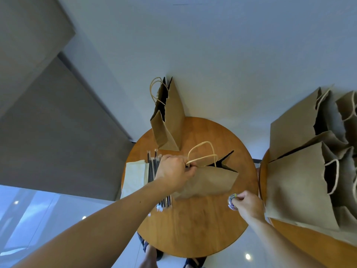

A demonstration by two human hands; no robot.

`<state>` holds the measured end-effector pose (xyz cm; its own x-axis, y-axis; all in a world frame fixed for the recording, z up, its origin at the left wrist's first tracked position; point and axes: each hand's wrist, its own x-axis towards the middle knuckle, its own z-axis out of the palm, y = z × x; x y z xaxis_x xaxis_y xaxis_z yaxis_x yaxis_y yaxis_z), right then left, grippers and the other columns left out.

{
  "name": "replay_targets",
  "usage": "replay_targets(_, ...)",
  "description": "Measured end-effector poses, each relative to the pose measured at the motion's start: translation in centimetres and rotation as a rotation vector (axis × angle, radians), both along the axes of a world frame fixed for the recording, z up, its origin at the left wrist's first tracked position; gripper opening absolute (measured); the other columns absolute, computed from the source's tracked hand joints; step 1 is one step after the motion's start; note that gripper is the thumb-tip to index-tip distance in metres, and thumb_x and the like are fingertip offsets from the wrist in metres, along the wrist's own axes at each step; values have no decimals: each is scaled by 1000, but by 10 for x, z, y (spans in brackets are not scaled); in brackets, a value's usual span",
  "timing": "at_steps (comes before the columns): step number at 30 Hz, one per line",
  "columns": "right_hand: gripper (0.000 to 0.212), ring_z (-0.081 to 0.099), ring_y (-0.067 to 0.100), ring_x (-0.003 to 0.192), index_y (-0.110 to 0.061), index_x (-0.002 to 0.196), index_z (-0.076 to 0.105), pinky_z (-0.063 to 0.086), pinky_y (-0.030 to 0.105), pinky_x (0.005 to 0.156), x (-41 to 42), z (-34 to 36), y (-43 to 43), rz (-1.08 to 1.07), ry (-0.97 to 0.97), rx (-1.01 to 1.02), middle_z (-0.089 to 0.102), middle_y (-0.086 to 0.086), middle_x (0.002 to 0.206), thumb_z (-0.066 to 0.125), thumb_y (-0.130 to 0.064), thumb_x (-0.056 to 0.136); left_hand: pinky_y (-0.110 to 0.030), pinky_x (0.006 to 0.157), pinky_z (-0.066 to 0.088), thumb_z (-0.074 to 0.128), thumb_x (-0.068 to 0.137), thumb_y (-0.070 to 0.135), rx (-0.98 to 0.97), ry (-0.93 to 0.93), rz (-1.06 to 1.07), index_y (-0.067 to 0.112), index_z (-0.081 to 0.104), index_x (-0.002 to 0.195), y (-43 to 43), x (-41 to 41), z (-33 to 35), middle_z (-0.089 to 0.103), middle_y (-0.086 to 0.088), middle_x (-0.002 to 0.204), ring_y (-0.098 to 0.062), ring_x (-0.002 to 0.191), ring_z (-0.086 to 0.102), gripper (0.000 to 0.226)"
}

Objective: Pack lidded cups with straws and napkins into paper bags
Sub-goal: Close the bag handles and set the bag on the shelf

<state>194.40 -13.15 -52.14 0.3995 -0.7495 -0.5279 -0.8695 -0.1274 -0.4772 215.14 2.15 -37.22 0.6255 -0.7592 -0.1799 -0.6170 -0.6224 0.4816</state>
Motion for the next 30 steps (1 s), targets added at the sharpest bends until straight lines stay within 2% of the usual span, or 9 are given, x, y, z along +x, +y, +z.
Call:
replay_targets(2,17,60,2,62,-23,70,63,36,16,49,-1,15,5,-14,-98,11,64,-14,58,74,-16,82,-29,83,44,59,90,33,9,0,4,36,47,60,0,1,-1,54,16,60,-12,68,58,32)
replay_targets(6,19,67,11,71,-25,80,61,44,15,57,3,54,18,78,-292,28,68,-7,72,76,-13,80,-27,77,39,59,90,33,28,-5,11,39,39,54,-1,1,-1,47,17,55,-10,64,53,41)
replay_targets(9,24,66,3,73,-36,83,64,52,17,61,12,89,30,210,-424,-37,67,-18,73,73,-14,83,-26,74,34,58,90,34,35,-21,14,36,39,53,-1,3,-2,45,16,52,-7,58,48,42)
replay_targets(12,33,64,-1,80,-43,98,59,51,13,65,34,122,40,339,-542,-114,64,-25,79,72,-16,85,-26,74,35,56,91,35,55,-13,7,34,41,54,-3,4,0,47,15,54,-6,59,51,39)
replay_targets(15,24,64,6,77,-32,103,60,54,21,66,60,142,43,438,-549,-173,64,-16,79,71,-18,86,-28,74,40,56,91,37,87,17,7,32,47,57,-5,6,5,57,10,61,-16,71,61,35)
replay_targets(19,9,57,10,76,-22,94,69,54,33,70,82,149,41,607,-430,-352,60,-9,87,61,-21,90,-31,86,47,53,92,36,101,46,-9,29,68,79,-5,8,9,70,6,78,-15,78,64,21)
replay_targets(24,18,58,14,93,-18,104,70,52,29,80,98,148,40,730,-368,-474,61,-2,100,54,-23,96,-28,82,38,54,93,35,93,2,-43,36,44,61,-5,10,7,60,11,68,-12,70,56,34)
replay_targets(27,11,60,15,88,-15,98,68,53,29,77,105,150,39,694,-386,-489,63,-2,95,60,-21,94,-29,85,35,54,94,34,91,-16,-63,36,39,57,-4,11,5,45,16,57,-10,65,47,40)
replay_targets(30,4,61,14,81,-17,92,69,50,24,68,110,151,41,645,-428,-485,64,-4,89,66,-17,90,-31,89,36,52,95,34,77,-6,-71,37,40,58,-4,12,3,43,17,56,-11,66,49,39)
